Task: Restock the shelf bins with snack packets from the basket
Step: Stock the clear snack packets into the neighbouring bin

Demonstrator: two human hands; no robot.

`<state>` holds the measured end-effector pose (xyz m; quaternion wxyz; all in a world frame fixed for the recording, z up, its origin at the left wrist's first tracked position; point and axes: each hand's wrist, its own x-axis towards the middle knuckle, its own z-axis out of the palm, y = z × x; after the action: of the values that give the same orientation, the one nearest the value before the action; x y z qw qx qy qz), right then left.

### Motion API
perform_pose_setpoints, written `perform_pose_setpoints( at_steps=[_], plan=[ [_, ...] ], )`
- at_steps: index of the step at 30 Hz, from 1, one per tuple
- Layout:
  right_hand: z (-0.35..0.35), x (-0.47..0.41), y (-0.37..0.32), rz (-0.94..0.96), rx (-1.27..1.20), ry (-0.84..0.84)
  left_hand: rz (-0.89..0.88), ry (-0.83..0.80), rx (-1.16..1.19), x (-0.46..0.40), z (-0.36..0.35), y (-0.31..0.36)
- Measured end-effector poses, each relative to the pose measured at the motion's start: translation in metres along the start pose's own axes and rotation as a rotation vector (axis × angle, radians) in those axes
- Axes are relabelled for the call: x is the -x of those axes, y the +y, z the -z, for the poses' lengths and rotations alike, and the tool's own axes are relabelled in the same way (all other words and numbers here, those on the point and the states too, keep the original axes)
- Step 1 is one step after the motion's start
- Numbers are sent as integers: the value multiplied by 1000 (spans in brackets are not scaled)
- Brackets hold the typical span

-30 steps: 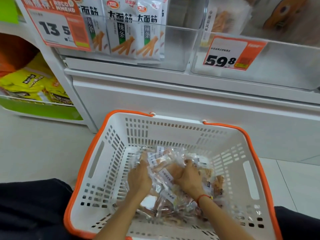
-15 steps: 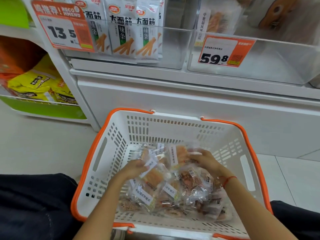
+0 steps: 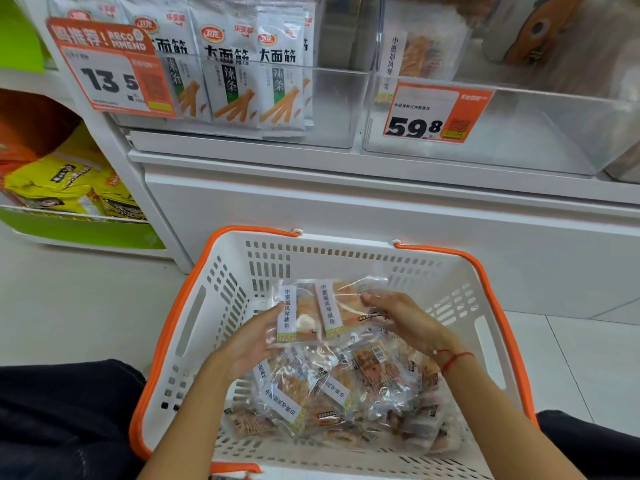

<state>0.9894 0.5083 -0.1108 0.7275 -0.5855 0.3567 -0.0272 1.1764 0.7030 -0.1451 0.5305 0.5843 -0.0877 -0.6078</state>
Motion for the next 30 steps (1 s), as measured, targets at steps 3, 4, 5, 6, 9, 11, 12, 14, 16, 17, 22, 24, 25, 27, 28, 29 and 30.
perform_pose_setpoints(
  at_steps=[3,4,5,6,9,11,12,14,16,17,22,24,25,27,28,29,30],
  plan=[
    [-17,-4,13,-26,9,119,-28,-73,-18,0,-11,0],
    [-24,-5,17,-28,2,136,-28,-71,-33,-1,-15,0],
    [-30,-6,20,-27,-24,138,-28,-58,-39,-1,-19,0],
    [-35,-8,22,-20,-68,137,-29,-42,-36,-2,-22,-1],
    [-46,-15,25,5,-112,176,-16,13,29,-4,-25,0],
    [-50,-19,28,26,-49,220,16,32,52,-4,-26,2],
    [-54,-20,29,38,-44,249,16,13,31,-4,-28,3],
    [-59,-20,30,84,-11,300,-36,2,-82,0,-34,6],
    [-63,-23,30,110,54,312,-53,67,-144,2,-34,4],
    [-64,-25,30,113,53,312,-44,83,-130,1,-30,2],
    [-69,-37,33,95,-16,415,-58,159,-96,-7,-24,-5],
    [-76,-40,33,114,-28,422,-77,200,-54,-12,-27,-3],
    [-79,-42,33,124,-45,409,-84,210,-48,-13,-26,-1],
    [-83,-45,33,101,-34,325,-87,231,-86,-12,-20,2],
    [-83,-46,37,57,6,263,-87,248,-135,-10,-14,3],
    [-82,-46,41,-2,66,214,-86,283,-208,-9,-6,3],
    [-80,-45,45,-63,156,189,-88,328,-283,-9,2,5]
  ],
)
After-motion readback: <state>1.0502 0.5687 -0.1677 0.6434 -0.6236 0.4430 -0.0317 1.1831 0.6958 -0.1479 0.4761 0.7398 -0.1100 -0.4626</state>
